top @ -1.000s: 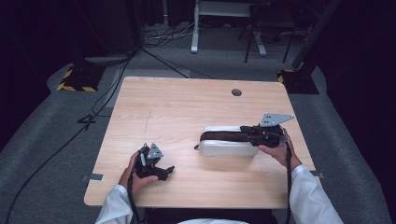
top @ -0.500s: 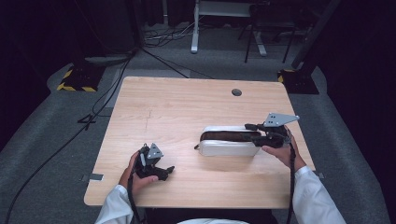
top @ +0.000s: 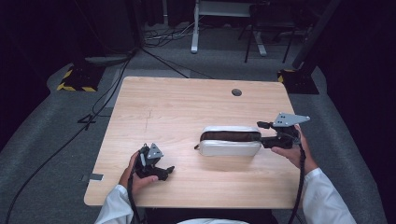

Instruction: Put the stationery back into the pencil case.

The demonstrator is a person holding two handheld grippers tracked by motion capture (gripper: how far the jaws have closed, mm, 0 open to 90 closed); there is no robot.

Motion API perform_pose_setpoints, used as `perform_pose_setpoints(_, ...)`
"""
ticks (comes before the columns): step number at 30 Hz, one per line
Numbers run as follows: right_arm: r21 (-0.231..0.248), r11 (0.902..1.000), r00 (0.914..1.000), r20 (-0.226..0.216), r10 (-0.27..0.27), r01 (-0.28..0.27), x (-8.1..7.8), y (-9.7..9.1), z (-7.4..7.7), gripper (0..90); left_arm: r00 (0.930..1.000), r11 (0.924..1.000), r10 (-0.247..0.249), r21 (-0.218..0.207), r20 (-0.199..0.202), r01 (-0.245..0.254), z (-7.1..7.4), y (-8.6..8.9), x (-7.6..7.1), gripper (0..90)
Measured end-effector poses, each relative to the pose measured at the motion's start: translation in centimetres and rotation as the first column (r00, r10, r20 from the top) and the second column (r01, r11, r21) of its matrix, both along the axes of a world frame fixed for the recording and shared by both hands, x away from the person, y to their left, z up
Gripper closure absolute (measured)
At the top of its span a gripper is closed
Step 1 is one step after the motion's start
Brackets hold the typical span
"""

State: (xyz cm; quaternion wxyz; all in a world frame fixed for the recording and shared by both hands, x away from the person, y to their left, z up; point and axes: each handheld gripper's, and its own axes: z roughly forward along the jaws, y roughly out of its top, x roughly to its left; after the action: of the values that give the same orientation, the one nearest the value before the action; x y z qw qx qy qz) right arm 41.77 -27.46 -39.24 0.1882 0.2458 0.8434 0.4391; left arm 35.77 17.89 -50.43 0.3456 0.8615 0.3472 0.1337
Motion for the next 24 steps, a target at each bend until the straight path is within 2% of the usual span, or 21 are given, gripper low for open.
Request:
perform_pose_setpoints(6,-0.021,0.999,0.9992,0.01,-0.039,0.039,-0.9,-1.0,0.3,33.9,1.0,1.0,0.001,-0.001,-0.001,-0.001,0.0,0.0,0.0,14.1)
perform_pose_setpoints(14,-0.048,0.9968,0.9979,0.014,-0.063,0.063,-1.5,-1.8,0.3,31.7,1.0,1.0,0.001,-0.001,-0.001,-0.001,0.0,0.0,0.0,14.1)
perform_pose_setpoints(24,-0.111,0.9886,0.9947,0.022,-0.1,0.102,-2.6,-3.4,0.0,29.1,1.0,1.0,0.0,0.0,0.0,0.0,0.0,0.0,0.0,14.1)
